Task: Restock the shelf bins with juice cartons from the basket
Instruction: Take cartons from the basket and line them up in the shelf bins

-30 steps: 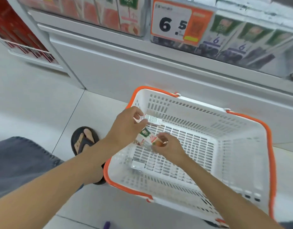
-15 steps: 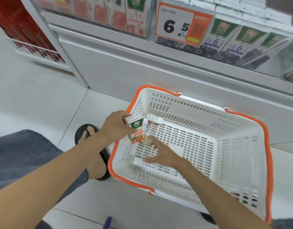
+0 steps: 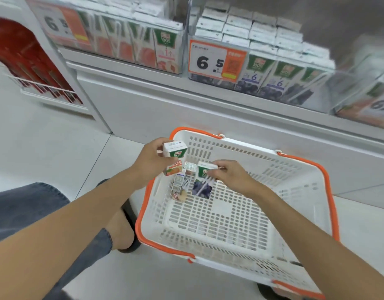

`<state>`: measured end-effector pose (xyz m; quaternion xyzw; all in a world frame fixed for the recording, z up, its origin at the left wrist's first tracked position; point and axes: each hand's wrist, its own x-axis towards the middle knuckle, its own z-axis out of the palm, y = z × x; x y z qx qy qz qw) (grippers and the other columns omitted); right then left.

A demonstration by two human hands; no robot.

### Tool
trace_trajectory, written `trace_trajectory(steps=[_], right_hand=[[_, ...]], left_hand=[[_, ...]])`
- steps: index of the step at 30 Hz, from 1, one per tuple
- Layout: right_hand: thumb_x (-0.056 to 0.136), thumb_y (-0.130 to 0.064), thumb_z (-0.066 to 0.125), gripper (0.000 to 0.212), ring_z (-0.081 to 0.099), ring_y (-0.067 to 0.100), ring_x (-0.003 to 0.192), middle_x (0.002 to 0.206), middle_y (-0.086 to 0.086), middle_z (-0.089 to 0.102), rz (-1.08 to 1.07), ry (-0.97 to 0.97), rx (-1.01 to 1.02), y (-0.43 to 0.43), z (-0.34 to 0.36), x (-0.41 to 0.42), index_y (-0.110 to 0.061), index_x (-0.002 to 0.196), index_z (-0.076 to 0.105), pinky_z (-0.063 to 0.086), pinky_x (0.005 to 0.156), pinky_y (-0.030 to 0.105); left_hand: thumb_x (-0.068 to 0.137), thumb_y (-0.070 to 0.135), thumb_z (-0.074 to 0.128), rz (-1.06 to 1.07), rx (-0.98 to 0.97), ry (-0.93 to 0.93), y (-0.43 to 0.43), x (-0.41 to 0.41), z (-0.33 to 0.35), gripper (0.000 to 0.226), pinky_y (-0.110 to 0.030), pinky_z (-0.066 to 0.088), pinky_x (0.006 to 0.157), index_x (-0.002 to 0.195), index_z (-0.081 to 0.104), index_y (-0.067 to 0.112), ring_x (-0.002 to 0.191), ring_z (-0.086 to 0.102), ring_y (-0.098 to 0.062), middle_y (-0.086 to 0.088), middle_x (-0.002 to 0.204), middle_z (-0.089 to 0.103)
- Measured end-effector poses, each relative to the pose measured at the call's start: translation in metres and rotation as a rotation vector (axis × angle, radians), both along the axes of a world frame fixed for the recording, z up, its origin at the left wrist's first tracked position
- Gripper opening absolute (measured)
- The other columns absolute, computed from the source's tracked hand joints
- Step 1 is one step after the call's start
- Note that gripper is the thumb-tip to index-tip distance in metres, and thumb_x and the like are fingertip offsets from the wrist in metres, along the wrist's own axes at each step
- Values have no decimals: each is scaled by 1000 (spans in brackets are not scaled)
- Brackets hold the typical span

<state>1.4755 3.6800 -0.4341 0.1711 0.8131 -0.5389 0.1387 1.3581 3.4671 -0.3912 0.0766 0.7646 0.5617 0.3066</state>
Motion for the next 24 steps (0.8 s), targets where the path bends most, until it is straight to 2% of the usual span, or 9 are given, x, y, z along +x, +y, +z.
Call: trace_trajectory(steps=[2, 7, 9, 12, 15, 20, 21, 23, 24], right_hand=[[88, -22, 69, 6, 59, 7, 66, 78, -2, 70, -47, 66, 10, 17, 49, -1, -19, 84, 71, 43, 61, 15], [87, -10, 68, 8, 54, 15, 70, 76, 4, 67, -51, 231, 182, 59, 164, 7, -4, 91, 71, 39, 65, 29], [85, -6, 70, 7, 57, 5, 67, 74, -2, 67, -86, 335, 281, 80, 207, 11, -9, 90, 72, 42, 65, 20], [85, -11, 72, 13, 60, -2, 64, 78, -8, 71, -237, 505, 388, 115, 262, 11, -23, 92, 71, 44, 61, 13], [87, -16, 69, 13, 61, 2, 71, 89, -3, 71, -376, 646, 516, 146, 290, -5, -19, 100, 70, 45, 64, 14], [94, -22, 59, 17, 53, 9, 68, 84, 3, 61, -387, 497, 827, 176, 278, -52, -17, 110, 58, 41, 60, 26], [95, -24, 57, 23, 56, 14, 75, 90, 6, 61, -370, 425, 834, 179, 270, -60, -14, 116, 56, 41, 66, 29], [97, -25, 55, 45, 56, 27, 109, 118, 13, 59, -343, 276, 780, 189, 250, -76, -1, 134, 49, 42, 89, 32], [97, -21, 56, 45, 53, 29, 116, 121, 14, 56, -371, 236, 691, 194, 242, -82, 4, 134, 50, 40, 93, 33]], left_hand=[[84, -3, 68, -51, 39, -22, 20, 3, 18, 41, -25, 53, 55, 112, 60, 27, 93, 62, -21, 6, 105, 60], [87, 2, 67, -230, 145, 69, 76, 5, 82, 39, -42, 59, 73, 116, 59, 27, 103, 62, -25, -5, 119, 58], [88, 3, 67, -268, 187, 162, 95, 3, 110, 43, -38, 56, 80, 126, 56, 21, 108, 62, -25, -5, 121, 60], [88, 7, 68, -245, 240, 302, 113, -7, 151, 41, -17, 53, 65, 124, 57, 25, 99, 64, -12, 4, 108, 65], [90, 12, 66, -158, 340, 250, 123, -19, 177, 29, -17, 53, 53, 113, 57, 28, 79, 70, -6, 3, 104, 66], [90, 12, 66, -103, 363, 219, 131, -28, 187, 28, -22, 55, 53, 117, 58, 14, 84, 69, -11, -3, 117, 65], [90, 12, 65, -107, 369, 195, 130, -29, 187, 29, -23, 55, 53, 118, 57, 13, 83, 70, -12, -4, 117, 65], [91, 10, 65, -100, 386, 145, 129, -31, 187, 28, -24, 56, 53, 118, 57, 13, 77, 72, -13, -6, 116, 65], [91, 9, 64, -95, 405, 118, 128, -33, 187, 27, -24, 56, 52, 116, 56, 14, 73, 73, -11, -7, 115, 64]])
